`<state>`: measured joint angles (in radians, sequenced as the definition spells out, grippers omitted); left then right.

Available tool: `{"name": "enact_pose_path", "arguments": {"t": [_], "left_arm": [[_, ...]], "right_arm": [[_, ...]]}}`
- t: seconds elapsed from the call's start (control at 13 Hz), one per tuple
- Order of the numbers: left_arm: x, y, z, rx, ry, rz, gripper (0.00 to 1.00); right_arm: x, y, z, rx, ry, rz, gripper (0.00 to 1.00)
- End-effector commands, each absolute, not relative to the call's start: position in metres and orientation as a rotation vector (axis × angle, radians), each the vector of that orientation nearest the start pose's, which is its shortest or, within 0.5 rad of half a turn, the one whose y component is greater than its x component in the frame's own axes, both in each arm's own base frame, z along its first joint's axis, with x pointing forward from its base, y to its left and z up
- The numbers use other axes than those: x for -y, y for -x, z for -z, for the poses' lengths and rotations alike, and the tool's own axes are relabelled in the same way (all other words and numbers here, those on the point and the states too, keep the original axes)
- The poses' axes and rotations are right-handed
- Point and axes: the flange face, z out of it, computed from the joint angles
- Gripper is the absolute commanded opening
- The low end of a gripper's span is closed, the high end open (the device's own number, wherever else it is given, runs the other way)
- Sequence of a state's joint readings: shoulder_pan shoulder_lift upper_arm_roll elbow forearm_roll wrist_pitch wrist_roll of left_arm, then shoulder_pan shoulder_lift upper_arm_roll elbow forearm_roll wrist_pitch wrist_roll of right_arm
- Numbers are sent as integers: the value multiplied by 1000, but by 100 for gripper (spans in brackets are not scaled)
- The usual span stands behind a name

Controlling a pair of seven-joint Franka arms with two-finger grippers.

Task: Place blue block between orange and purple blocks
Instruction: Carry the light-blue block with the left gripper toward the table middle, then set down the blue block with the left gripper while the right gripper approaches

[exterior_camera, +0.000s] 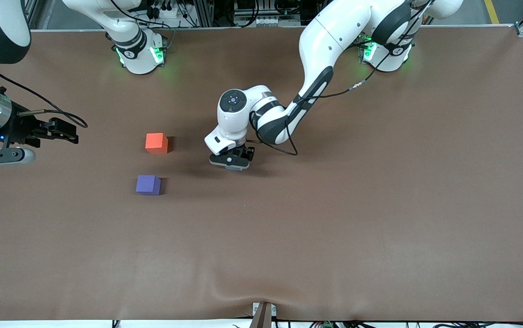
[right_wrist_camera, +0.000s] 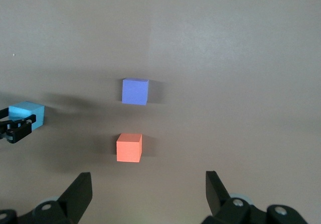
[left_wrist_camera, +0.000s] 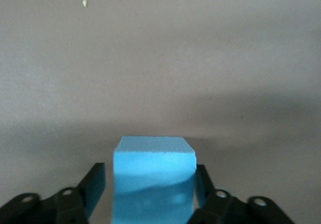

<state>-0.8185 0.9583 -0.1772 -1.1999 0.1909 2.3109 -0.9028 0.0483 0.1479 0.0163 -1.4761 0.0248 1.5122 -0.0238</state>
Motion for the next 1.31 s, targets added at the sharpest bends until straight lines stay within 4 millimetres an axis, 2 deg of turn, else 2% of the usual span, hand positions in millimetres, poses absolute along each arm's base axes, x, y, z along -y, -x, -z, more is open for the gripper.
{"name": "enact_pose_path", "arguments": {"t": [0.0, 0.15, 0.23, 0.31, 0.39, 0.54, 0.69, 0.93, 1.08, 1.24], "left_arm": [[623, -461, -272, -149, 3252, 143, 100], [593, -490, -348, -43, 3274, 154, 100], [560, -508, -396, 46, 3278, 135, 100], [533, -520, -433, 109, 3263, 123, 100], [497, -532, -475, 180, 3236, 117, 100], [430, -544, -539, 293, 3182, 101, 100], [379, -546, -582, 272, 3148, 83, 100], [290, -554, -623, 191, 3104, 26, 100], [225, -560, -642, 114, 3101, 44, 100], [165, -564, -648, 73, 3119, 20, 100]], "right_arm": [[-48, -587, -585, 40, 3071, -178, 100], [-66, -584, -584, -105, 3062, -207, 100], [-79, -582, -584, -149, 3060, -212, 100], [-96, -580, -584, -174, 3063, -214, 100], [-107, -580, -581, -205, 3064, -212, 100], [-122, -582, -576, -211, 3052, -217, 100], [-153, -579, -568, -229, 3041, -235, 100], [-204, -575, -557, -346, 3042, -224, 100], [-233, -572, -542, -307, 3054, -241, 100], [-263, -572, -514, -247, 3072, -282, 100]]}}
